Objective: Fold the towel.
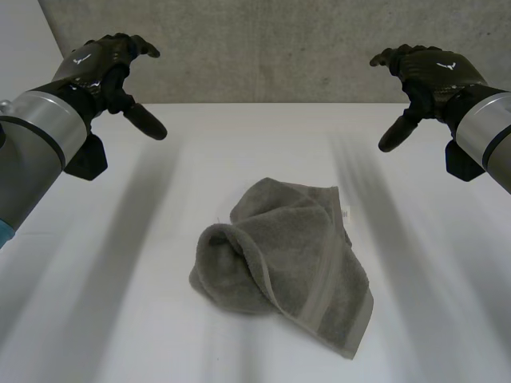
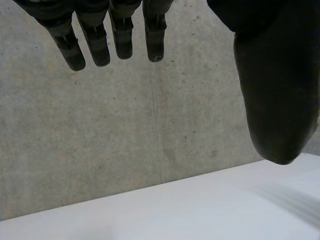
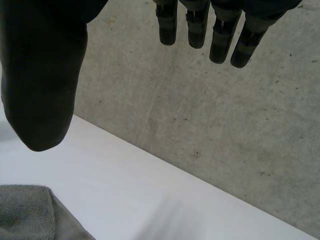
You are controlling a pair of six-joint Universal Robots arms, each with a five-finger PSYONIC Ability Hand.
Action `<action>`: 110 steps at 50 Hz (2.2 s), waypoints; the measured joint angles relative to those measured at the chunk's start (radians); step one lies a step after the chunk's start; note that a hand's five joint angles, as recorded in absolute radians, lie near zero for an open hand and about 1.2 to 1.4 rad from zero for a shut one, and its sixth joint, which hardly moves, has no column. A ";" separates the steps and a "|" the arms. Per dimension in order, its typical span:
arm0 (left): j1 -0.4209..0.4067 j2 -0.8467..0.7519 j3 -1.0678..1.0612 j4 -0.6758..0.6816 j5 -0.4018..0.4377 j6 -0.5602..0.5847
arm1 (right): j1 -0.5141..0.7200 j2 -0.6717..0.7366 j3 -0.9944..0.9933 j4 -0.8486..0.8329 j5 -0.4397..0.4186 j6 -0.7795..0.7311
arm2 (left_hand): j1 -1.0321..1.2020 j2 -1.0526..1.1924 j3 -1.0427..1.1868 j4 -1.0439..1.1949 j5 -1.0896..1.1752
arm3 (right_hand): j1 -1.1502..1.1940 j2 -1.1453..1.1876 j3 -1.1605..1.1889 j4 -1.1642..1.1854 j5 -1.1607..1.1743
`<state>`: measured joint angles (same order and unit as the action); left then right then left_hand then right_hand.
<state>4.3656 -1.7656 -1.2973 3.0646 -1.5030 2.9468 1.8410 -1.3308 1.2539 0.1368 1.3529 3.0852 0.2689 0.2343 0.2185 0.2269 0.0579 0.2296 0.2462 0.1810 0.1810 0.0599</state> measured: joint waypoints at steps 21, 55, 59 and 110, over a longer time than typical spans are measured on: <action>-0.041 -0.041 -0.214 -0.065 0.181 0.053 | 0.186 -0.071 0.266 0.171 -0.102 -0.005 | 0.087 0.131 0.000 0.000 0.141 | 0.000 -0.001 0.000 0.000 0.000; -0.058 -0.363 -0.187 -0.039 0.165 0.118 | 0.443 0.278 0.310 -0.114 0.214 0.324 | 0.412 0.453 0.000 0.000 0.455 | 0.201 0.181 0.000 0.000 0.200; -0.065 -0.364 -0.191 -0.039 0.166 0.094 | 0.436 0.263 0.335 -0.155 0.212 0.321 | 0.708 0.747 0.000 0.000 0.739 | 0.517 0.519 0.000 0.000 0.525; -0.122 -0.141 -0.191 -0.044 0.194 -0.017 | 0.022 0.039 0.418 -0.069 -0.226 -0.220 | 0.973 1.067 0.000 0.000 1.059 | 1.035 0.990 0.000 0.000 1.045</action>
<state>4.2441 -1.9070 -1.4885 3.0203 -1.3087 2.9293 1.8626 -1.2922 1.6719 0.0680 1.1271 2.8648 1.2421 1.3009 0.2186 0.2269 1.1168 1.2641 1.2361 0.1810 0.1810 1.1050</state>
